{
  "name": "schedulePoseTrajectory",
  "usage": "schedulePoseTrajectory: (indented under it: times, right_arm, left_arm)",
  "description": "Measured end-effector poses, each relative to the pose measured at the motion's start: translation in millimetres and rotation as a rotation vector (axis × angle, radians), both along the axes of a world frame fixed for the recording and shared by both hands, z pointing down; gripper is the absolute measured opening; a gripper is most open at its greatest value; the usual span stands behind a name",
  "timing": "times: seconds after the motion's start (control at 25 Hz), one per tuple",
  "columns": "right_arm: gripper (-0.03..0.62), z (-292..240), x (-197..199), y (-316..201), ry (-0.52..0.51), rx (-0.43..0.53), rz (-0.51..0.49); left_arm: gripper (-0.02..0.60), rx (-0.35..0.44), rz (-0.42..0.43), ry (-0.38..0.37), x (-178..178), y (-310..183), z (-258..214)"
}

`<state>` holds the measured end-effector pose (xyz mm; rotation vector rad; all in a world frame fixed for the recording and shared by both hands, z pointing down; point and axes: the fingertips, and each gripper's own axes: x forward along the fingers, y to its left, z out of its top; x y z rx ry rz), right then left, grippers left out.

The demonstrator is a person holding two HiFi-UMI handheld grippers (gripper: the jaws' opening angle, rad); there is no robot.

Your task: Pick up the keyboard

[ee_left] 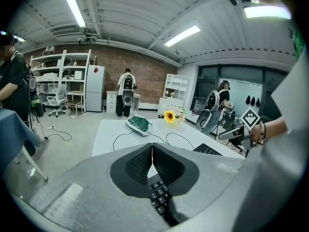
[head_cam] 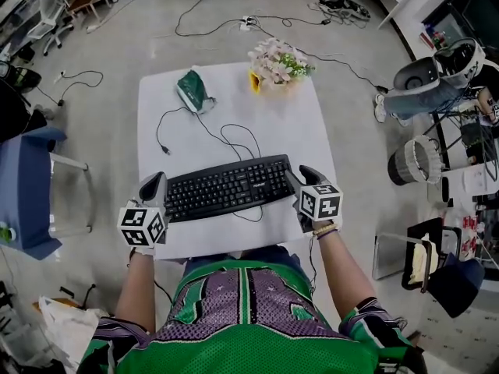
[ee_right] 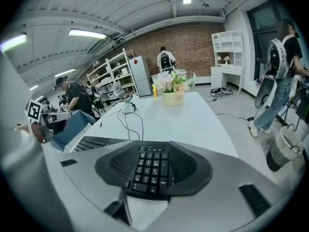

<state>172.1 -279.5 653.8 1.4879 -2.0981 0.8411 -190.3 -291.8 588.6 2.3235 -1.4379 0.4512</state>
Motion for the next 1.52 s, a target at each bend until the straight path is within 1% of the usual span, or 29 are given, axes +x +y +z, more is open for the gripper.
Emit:
schedulePoseTrajectory:
  times: [0.2,0.4,0.56,0.72,0.84,0.96,1.04,1.28,1.48,1.52]
  right_arm:
    - [0.184,30,3,-2,-0.025,-0.068,0.011]
    - [0.183,57,7,-4,-0.052,-0.123,0.013]
    - [0.183,70,11,-7,-0.045,-0.152,0.009]
    - [0.183,81,9,-9,-0.056,-0.18,-0.013]
    - [0.184,84,8,-10,-0.06,-0.191,-0.022]
    - [0.184,85,6,-12,-0.078,-0.199,-0.025]
    - [0.184,87,5,-12,-0.091,-0.205,-0.028]
    - [0.184,91,10,-13,-0.139,-0.232,-0.015]
    - [0.183,95,4,-11,-0.186,-0.252,-0.042]
    - [0.192,96,3,-10,-0.192,-0.257,-0.049]
  left_arm:
    - [0.018,-0.081,-0.029,0.043,-4,4,31]
    - [0.018,-0.141,-0.088,-0.004,-19,7,63]
    - [0.018,-0.201,-0.145,-0.022,-38,13,85]
    - [0.018,-0.224,-0.171,-0.071,-48,18,101]
    - [0.018,-0.245,-0.185,-0.091,-52,22,113]
    - [0.018,-0.274,-0.212,-0.073,-55,23,122]
    - [0.018,-0.288,-0.221,-0.075,-56,24,126]
    - [0.018,-0.308,-0.236,-0.081,-61,25,137]
    - [0.018,-0.319,-0.239,-0.074,-68,29,140]
    - [0.018,-0.321,-0.238,-0.073,-68,29,140]
